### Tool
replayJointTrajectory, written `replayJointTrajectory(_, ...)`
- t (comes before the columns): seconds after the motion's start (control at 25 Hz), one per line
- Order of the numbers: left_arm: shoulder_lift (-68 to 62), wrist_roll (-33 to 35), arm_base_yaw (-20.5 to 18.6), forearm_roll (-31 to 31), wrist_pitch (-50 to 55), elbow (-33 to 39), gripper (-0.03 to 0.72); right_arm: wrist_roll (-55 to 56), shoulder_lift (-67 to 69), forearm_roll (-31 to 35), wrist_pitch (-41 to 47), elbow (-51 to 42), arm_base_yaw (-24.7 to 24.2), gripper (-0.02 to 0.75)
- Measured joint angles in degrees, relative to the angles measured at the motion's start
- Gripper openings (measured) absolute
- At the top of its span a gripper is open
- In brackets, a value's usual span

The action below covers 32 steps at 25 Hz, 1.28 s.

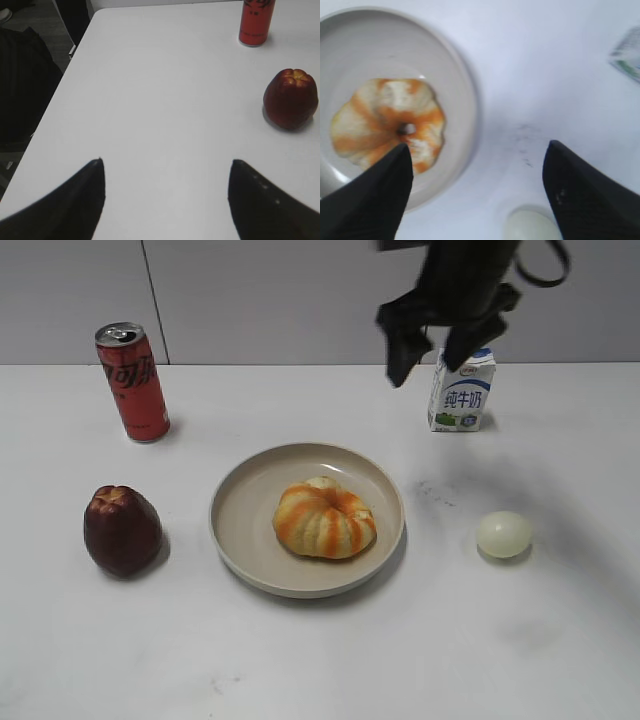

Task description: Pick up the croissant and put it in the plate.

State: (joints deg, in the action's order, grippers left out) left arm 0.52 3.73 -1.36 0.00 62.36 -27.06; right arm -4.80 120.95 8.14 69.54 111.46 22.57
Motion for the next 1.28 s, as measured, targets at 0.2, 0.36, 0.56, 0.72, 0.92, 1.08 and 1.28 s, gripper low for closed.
replayJointTrajectory(0.2,0.00,0.00,0.00,0.00,0.00,0.00,0.584,0.61,-8.22,-1.00,-0.11,-9.27,-11.98,0.593)
replayJointTrajectory(0.36,0.00,0.00,0.00,0.00,0.00,0.00,0.584,0.80,-17.20,-2.97,-0.11,-20.80,-19.40,0.592)
replayJointTrajectory(0.56,0.00,0.00,0.00,0.00,0.00,0.00,0.584,1.04,-31.25,-6.94,-0.11,-36.62,-21.06,0.592)
replayJointTrajectory(0.72,0.00,0.00,0.00,0.00,0.00,0.00,0.584,1.10,-45.05,-3.92,-0.53,-49.25,-21.06,0.591)
replayJointTrajectory(0.92,0.00,0.00,0.00,0.00,0.00,0.00,0.584,1.10,-62.59,-3.41,-3.91,-62.50,-21.06,0.591)
replayJointTrajectory(1.08,0.00,0.00,0.00,0.00,0.00,0.00,0.584,1.10,-75.23,-3.31,-5.01,-70.38,-21.06,0.591)
replayJointTrajectory(1.28,0.00,0.00,0.00,0.00,0.00,0.00,0.584,1.15,-91.09,-3.25,-5.20,-77.51,-21.06,0.591)
